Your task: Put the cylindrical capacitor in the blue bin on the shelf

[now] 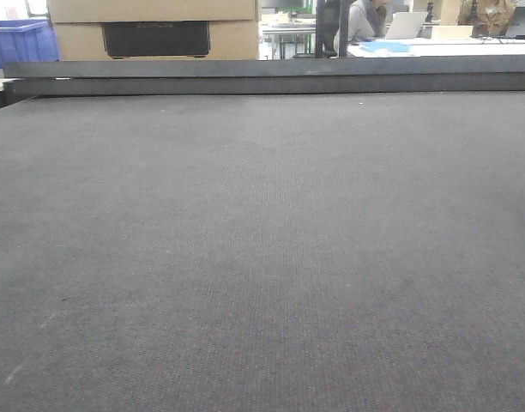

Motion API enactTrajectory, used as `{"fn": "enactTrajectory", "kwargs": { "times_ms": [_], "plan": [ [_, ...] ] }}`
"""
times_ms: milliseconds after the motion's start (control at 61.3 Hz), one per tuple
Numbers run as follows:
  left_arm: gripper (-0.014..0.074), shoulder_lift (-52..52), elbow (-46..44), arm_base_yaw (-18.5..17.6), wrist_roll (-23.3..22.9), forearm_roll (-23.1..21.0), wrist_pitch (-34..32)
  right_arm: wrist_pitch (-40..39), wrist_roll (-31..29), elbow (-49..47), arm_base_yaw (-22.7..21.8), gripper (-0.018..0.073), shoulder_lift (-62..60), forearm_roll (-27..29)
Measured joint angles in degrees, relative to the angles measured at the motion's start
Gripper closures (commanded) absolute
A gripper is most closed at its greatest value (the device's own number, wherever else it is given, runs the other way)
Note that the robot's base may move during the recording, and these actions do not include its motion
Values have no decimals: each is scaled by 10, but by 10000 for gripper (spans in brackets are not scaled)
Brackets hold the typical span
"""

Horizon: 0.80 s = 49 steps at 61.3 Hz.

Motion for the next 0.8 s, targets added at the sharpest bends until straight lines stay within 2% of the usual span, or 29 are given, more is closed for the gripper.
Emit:
{"fn": "enactTrajectory", "kwargs": {
  "times_ms": [800],
  "plan": [
    [707,0,0,0,0,1,-4,0,0,0,0,721,0,0]
  ]
}}
